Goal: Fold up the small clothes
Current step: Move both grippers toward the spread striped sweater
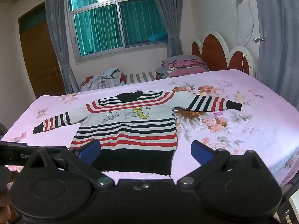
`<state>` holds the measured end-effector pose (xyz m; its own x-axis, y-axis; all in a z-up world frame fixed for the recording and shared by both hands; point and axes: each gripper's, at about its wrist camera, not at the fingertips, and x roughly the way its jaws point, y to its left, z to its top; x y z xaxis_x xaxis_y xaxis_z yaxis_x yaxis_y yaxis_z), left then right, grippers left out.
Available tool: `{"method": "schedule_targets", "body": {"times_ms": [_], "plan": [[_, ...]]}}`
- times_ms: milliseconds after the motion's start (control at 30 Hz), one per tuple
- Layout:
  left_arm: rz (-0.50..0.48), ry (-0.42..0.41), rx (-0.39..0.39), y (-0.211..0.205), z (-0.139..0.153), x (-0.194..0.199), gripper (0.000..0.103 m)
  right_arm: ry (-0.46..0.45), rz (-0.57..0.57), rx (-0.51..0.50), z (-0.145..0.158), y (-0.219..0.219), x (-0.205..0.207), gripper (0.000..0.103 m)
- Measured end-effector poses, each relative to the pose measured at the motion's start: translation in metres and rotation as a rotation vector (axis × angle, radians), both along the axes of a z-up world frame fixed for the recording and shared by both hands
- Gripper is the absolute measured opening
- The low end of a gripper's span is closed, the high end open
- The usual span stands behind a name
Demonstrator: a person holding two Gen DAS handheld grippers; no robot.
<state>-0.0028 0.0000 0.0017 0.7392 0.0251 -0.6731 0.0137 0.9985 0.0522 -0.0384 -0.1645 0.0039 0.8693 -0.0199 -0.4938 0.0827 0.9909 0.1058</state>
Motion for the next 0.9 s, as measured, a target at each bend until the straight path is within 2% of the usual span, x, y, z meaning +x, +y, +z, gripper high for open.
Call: {"method": "schedule_targets", "body": {"times_ms": [900], "plan": [[0.002,0.001,0.001,0.001,0.0,0.005,0.103,0.017,-0.023,-0.008,-0.007,-0.007,0.013,0.103]]}}
